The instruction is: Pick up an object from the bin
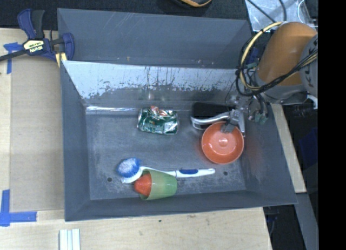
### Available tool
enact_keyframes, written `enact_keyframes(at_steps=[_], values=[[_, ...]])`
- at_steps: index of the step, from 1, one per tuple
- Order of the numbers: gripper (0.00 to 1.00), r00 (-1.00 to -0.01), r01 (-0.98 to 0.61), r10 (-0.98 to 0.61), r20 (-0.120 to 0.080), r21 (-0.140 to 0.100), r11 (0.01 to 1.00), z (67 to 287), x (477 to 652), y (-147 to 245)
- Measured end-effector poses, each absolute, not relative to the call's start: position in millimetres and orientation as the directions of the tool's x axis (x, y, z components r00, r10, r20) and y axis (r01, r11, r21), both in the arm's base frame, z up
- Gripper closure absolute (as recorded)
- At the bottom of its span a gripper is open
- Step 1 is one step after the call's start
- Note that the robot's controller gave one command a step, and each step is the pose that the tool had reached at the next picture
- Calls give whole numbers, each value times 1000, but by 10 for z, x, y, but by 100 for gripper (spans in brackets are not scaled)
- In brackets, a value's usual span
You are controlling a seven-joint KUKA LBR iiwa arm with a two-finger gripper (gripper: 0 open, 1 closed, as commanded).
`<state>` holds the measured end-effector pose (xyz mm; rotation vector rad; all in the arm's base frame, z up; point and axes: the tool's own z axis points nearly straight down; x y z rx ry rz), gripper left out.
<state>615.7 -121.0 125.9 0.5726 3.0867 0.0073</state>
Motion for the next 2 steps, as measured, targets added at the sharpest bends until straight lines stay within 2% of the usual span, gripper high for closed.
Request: enact_keyframes(at_steps=[1,2], values=[[100,-934,358,358,1,5,934,1309,6150,-1209],[100,-933,359,359,0,5,933,1461,6151,-1208]])
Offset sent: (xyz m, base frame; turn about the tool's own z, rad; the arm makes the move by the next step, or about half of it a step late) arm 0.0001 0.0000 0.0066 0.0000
